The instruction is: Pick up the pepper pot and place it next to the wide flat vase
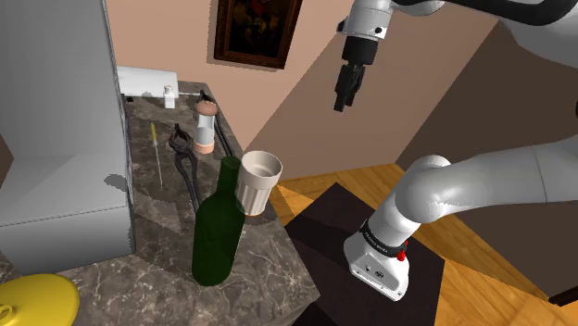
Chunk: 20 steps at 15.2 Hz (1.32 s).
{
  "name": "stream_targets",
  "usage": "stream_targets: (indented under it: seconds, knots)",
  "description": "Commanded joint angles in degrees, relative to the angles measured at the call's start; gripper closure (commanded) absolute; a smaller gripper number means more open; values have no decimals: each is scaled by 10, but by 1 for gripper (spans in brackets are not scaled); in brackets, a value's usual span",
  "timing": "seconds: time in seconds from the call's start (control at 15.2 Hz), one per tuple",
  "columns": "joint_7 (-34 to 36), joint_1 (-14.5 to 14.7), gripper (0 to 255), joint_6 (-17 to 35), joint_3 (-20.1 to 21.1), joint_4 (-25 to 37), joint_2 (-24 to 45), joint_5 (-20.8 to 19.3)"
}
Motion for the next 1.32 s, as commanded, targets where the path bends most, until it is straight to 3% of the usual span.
stream_targets:
  seconds: [0.0, 0.59, 1.25]
  knots:
    - [0, 0, 0, 0, 0, 0, 0, 0]
    - [43, 2, 0, 133, 40, 59, 173, 18]
    - [97, 6, 0, 226, 72, 196, 383, 2]
